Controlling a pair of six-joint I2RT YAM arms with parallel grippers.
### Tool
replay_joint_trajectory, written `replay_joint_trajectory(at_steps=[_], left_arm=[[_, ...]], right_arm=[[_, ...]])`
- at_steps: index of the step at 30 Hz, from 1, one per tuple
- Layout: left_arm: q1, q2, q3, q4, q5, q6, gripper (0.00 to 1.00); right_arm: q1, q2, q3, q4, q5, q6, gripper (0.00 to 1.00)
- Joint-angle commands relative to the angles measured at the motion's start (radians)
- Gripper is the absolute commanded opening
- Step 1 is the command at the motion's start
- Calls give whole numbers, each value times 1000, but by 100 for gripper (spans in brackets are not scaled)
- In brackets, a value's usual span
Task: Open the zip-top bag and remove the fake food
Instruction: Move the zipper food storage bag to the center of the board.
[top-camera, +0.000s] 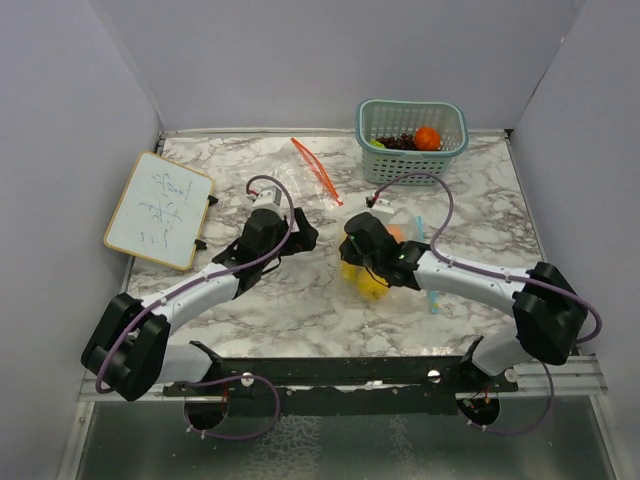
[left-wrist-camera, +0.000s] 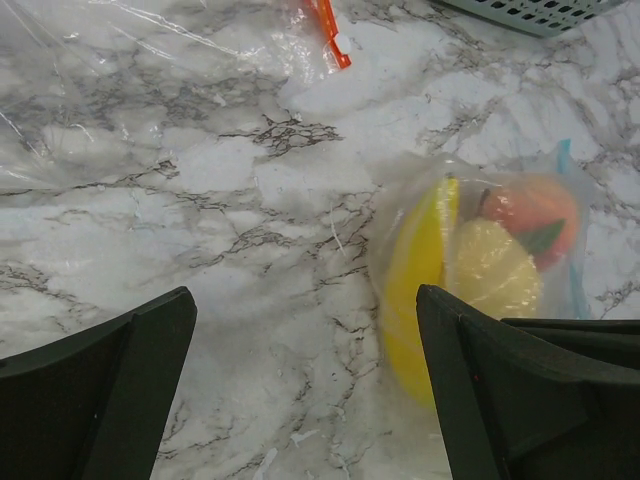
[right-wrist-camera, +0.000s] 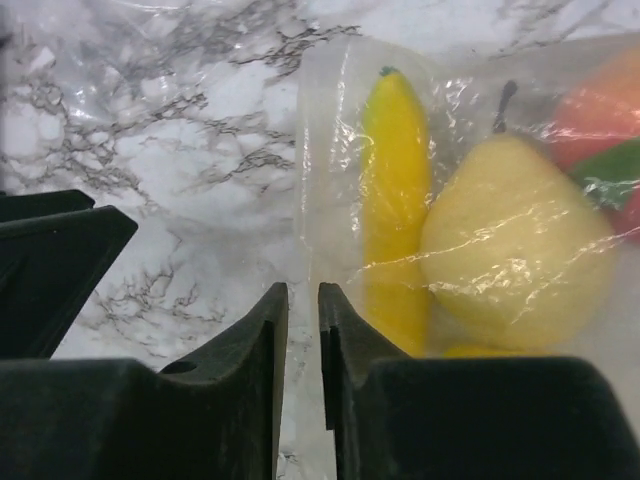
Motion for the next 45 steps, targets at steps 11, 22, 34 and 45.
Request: replay_joint_trajectory(at_steps=[11,22,34,45], left_arm=[[-88,-14,-105,137,43,-112,90],[-243,133,-68,240,12,-166,88],[-244,294,54,215,3,-141,43],[-198,283,53,232,61,-123,0]], right_arm=[[-127,-337,-157,41,153,-120,71],[-477,-463,-317,52,-51,-237,71],[-477,-387,-333,88,-63,-263,71],[-477,-378,-344,85,-30,-281,71]])
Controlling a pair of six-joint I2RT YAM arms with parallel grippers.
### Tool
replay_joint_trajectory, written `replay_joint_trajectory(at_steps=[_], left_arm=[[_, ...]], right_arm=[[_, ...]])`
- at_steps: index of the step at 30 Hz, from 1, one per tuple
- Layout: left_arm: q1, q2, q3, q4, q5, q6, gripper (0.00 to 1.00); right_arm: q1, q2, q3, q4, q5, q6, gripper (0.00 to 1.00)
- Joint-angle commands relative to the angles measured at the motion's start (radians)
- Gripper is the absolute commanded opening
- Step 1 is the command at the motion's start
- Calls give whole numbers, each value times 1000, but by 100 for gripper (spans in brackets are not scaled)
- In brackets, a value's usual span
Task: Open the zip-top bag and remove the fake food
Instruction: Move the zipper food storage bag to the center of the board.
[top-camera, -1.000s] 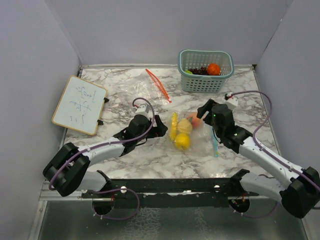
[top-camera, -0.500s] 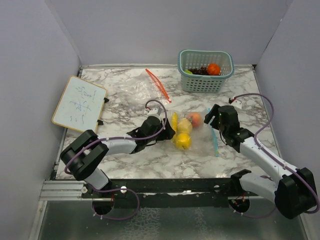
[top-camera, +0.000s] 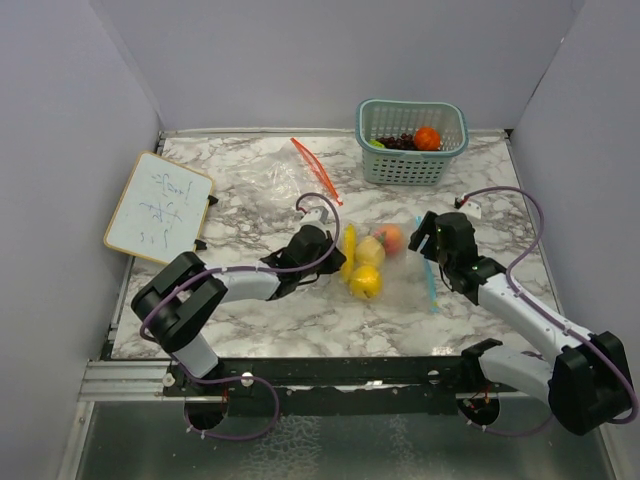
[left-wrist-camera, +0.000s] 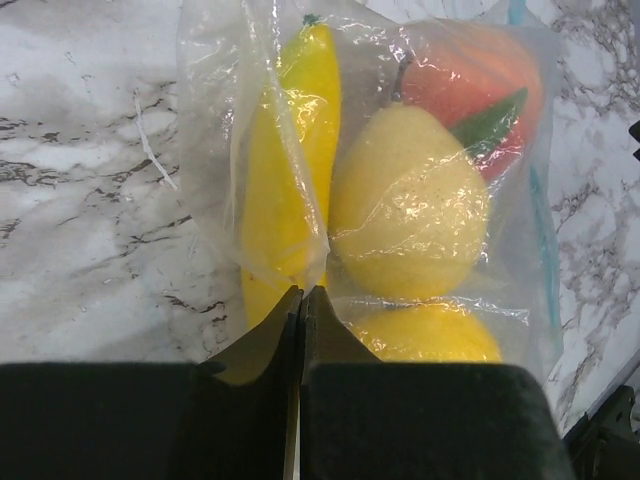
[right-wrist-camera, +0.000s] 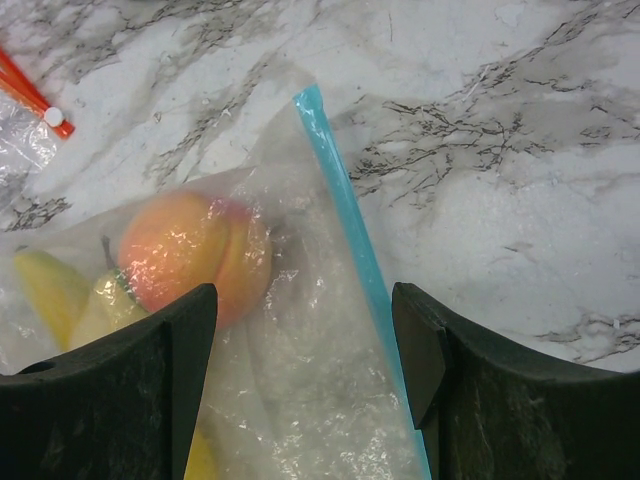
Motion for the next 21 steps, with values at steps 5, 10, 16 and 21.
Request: replay_joint_trajectory(at_steps=[5,10,16,21], left_arm=[[174,-140,-63,-28,81,40,0],[328,-250,-70,-139,77,103,0],[332,-285,-52,-194,47,131,48],[260,-383,-44,-273,-126,165,97]], right_arm=[[-5,16,-14,33,32,-19,71],[-5,25,-20,47,4,-10,71],[-5,65,-26,93,-83,-7,71],[-4,109,-51,180,-235,-22,71]])
